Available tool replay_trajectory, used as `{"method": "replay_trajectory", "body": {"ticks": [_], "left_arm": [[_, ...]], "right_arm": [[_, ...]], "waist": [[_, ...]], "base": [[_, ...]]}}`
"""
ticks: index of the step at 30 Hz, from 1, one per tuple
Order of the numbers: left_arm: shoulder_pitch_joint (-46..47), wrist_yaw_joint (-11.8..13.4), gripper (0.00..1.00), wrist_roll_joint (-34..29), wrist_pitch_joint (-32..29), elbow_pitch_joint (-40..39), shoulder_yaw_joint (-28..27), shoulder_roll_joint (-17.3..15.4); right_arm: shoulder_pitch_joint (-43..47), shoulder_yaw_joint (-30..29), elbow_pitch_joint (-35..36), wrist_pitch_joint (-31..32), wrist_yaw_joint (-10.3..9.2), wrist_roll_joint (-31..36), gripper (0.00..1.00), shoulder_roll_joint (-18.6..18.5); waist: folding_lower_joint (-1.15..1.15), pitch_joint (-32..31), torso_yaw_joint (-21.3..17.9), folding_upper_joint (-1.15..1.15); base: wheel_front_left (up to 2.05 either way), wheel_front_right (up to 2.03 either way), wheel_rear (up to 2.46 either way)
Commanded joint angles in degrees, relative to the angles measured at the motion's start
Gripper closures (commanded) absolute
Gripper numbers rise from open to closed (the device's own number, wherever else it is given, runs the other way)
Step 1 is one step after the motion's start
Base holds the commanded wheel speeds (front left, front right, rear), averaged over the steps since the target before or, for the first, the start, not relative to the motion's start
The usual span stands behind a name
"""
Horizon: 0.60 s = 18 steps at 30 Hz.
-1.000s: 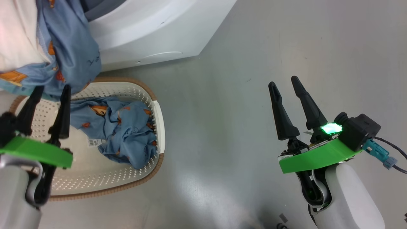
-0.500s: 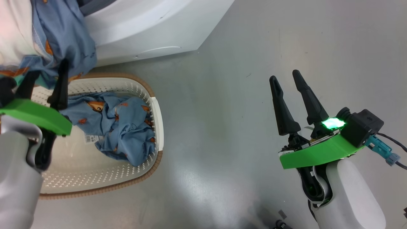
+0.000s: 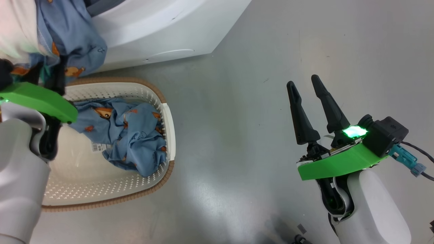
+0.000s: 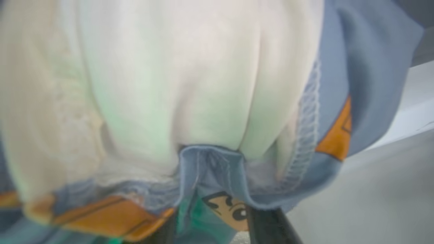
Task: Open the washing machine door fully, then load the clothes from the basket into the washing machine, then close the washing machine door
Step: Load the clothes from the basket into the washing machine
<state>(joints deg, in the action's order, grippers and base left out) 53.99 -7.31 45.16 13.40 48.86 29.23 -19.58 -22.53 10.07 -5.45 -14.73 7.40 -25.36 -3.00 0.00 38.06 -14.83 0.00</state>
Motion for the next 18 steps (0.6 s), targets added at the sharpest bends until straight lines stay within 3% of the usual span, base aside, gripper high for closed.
{"method": "replay_trajectory", "body": {"ticks": [1, 11, 18], "left_arm": [[1.7, -0.2, 1.0, 0.4, 1.0, -0.7, -1.2, -2.2], [-0.8, -0.2, 1.0, 1.7, 1.6, -3.5, 0.9, -3.2], [-4.3, -0.2, 1.0, -1.2, 1.6, -13.1, -1.9, -4.3]], "right_arm": [[0.5, 1.0, 1.1, -0.3, 0.09, 0.0, 0.0, 0.1], [0.7, 1.1, 0.8, -0.3, 0.09, 0.3, 0.0, 0.1], [1.0, 1.1, 0.5, -0.3, 0.09, 0.6, 0.0, 0.1]], "waist": [[0.0, 0.0, 0.0, 0.0], [0.0, -0.9, 1.0, 0.0], [0.0, -1.7, 1.5, 0.0]], "base": [[0.0, 0.0, 0.0], [0.0, 0.0, 0.0], [0.0, 0.0, 0.0]]}}
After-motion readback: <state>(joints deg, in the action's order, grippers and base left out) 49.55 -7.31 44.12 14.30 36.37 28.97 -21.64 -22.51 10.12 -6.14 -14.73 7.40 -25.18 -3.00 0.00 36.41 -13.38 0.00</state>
